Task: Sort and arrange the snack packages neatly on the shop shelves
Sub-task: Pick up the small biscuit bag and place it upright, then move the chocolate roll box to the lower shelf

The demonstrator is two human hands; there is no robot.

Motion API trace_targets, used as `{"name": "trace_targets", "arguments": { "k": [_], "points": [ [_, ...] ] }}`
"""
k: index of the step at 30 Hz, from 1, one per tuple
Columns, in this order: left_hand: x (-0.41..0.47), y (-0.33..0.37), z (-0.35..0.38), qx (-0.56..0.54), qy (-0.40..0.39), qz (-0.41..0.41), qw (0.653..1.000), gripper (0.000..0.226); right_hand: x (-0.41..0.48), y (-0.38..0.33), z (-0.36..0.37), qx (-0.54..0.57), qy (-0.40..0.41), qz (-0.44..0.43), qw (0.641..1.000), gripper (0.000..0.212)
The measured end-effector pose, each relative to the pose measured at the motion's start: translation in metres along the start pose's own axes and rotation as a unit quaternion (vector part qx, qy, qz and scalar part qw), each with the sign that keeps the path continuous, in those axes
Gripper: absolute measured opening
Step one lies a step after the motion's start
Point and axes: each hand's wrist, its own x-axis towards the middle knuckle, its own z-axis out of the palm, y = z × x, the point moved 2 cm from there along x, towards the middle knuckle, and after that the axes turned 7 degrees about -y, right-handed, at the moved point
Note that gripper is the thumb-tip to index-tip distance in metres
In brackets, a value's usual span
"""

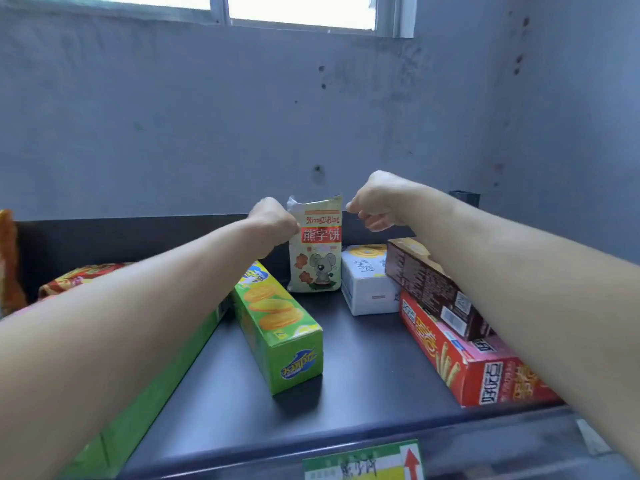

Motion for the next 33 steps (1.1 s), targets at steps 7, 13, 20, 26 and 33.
{"name": "trace_targets", "arguments": {
  "k": [7,13,20,26,33],
  "points": [
    [-0.036,0.049,0.011,0.000,-0.013,0.102,0.995,0.014,-0.037,0.019,-0.035,0.001,0.029,-0.032,0.999,0.030],
    [-0.073,0.086,0.046,0.013,-0.117,0.126,0.985,0.021,-0.071,0.050,-0.085,-0.021,0.087,-0.008,0.996,0.029],
    [-0.097,0.100,0.073,0.018,-0.209,0.051,0.976,0.015,-0.096,0.093,-0.107,-0.046,0.094,0.042,0.994,0.028],
    [-0.103,0.095,0.082,-0.012,-0.216,0.010,0.976,0.019,-0.103,0.110,-0.110,-0.044,0.084,0.082,0.992,0.031],
    [-0.105,0.084,0.091,-0.030,-0.240,-0.052,0.969,0.019,-0.103,0.126,-0.103,-0.045,0.019,0.155,0.987,0.032]
  ]
}}
